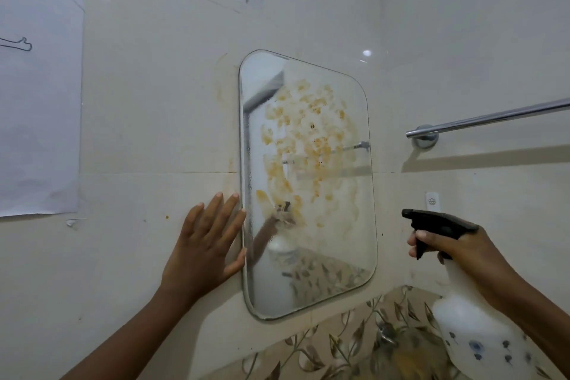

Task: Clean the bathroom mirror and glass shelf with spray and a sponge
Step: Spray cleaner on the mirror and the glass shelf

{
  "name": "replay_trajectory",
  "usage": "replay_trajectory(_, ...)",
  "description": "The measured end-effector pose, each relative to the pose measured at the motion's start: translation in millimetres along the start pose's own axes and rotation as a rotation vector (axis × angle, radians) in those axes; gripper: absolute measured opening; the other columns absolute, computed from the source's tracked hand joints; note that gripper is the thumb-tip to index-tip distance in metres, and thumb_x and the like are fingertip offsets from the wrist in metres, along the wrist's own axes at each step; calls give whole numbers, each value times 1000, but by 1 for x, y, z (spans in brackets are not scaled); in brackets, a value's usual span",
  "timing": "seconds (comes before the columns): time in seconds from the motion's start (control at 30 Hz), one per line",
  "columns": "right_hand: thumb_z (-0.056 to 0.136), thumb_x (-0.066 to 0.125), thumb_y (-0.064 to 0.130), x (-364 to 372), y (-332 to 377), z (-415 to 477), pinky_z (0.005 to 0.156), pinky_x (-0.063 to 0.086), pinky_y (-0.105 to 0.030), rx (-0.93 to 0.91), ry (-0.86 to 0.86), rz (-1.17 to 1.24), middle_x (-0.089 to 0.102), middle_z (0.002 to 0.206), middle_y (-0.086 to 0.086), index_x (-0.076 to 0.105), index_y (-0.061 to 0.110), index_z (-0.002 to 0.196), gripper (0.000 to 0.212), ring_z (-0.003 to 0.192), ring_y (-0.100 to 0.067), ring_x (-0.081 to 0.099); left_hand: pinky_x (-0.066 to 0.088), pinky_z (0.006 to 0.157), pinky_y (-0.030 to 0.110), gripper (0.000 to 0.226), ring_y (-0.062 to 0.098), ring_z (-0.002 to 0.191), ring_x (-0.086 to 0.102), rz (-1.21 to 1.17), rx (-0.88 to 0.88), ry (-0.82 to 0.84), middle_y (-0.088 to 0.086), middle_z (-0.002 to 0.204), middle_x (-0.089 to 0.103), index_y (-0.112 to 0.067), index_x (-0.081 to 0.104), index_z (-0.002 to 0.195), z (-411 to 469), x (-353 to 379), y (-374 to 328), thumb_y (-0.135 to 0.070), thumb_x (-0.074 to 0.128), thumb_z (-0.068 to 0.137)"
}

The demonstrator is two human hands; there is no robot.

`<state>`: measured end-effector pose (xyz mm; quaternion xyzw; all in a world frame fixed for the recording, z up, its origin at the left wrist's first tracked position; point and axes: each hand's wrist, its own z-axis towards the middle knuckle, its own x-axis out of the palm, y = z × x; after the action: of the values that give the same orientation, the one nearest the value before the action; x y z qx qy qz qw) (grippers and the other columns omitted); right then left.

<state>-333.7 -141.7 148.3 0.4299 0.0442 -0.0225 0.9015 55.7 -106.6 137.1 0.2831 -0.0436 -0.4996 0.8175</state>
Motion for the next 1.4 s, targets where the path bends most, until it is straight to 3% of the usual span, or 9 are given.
replay_trajectory(0.13, 86, 58, 6, -9, -17, 2, 60, 45, -32, 109, -173, 30, 72, 90, -17, 64, 4, 105, 21, 78, -29, 68, 26, 109, 50, 66, 34, 137, 33, 5, 5, -10, 16, 147, 39, -10, 42, 136, 0, -1, 0, -54, 39, 86)
replay_trajectory(0.3, 87, 57, 5, -11, -39, -1, 57, 40, -31, 206, -203, 29, 67, 82, -20, 62, -5, 105, 21, 69, -30, 64, 24, 110, 50, 68, 35, 138, 30, 7, 10, 8, 17, 148, 37, -10, 39, 137, 0, 0, -1, -54, 37, 86)
replay_trajectory(0.5, 83, 61, 8, 3, -18, -20, 47, 47, -27, 77, 152, 12, 74, 86, -14, 66, 14, 100, 19, 79, -29, 71, 23, 110, 50, 67, 35, 138, 30, 12, 11, -3, 17, 148, 36, -10, 40, 137, 0, 0, -1, -54, 36, 87)
replay_trajectory(0.67, 83, 62, 5, 14, -22, -29, 54, 52, -29, 62, 252, -43, 70, 74, -21, 69, 8, 96, 15, 64, -31, 68, 24, 109, 50, 66, 34, 138, 31, 2, 6, 1, 16, 148, 37, -10, 41, 136, 0, -1, -1, -53, 38, 86)
replay_trajectory(0.83, 83, 61, 2, 2, -34, -25, 45, 47, -20, 153, 47, -48, 72, 76, -21, 67, 3, 97, 15, 64, -32, 68, 25, 109, 50, 67, 35, 137, 32, -9, 5, 21, 16, 147, 38, -10, 41, 136, 1, -1, -1, -54, 39, 85)
replay_trajectory(0.93, 84, 61, 5, -7, -42, -18, 48, 43, -25, 229, -94, -37, 72, 84, -19, 65, 4, 100, 16, 68, -31, 68, 25, 109, 50, 67, 35, 137, 32, -3, 5, 25, 16, 147, 38, -10, 39, 137, 0, -1, -1, -54, 39, 85)
replay_trajectory(1.13, 86, 56, 0, -5, -53, -10, 48, 36, -24, 321, -136, -43, 64, 72, -19, 63, -2, 99, 15, 58, -28, 59, 26, 109, 51, 68, 35, 137, 32, -9, 11, 13, 17, 147, 37, -9, 39, 137, 0, 0, -1, -54, 39, 85)
replay_trajectory(1.33, 87, 56, 5, -8, 12, 43, 60, 45, -30, 133, -152, 109, 68, 88, -12, 61, 8, 105, 19, 77, -24, 65, 27, 107, 51, 67, 35, 137, 31, -33, 17, -11, 17, 146, 40, -9, 42, 135, 0, 1, 0, -54, 42, 84)
replay_trajectory(1.4, 87, 56, 6, -10, 36, 71, 59, 45, -30, 55, -216, 144, 68, 80, -8, 62, 9, 99, 14, 65, -17, 67, 27, 108, 51, 67, 34, 137, 30, -31, 17, -13, 17, 146, 39, -10, 43, 135, 0, 3, 0, -53, 45, 83)
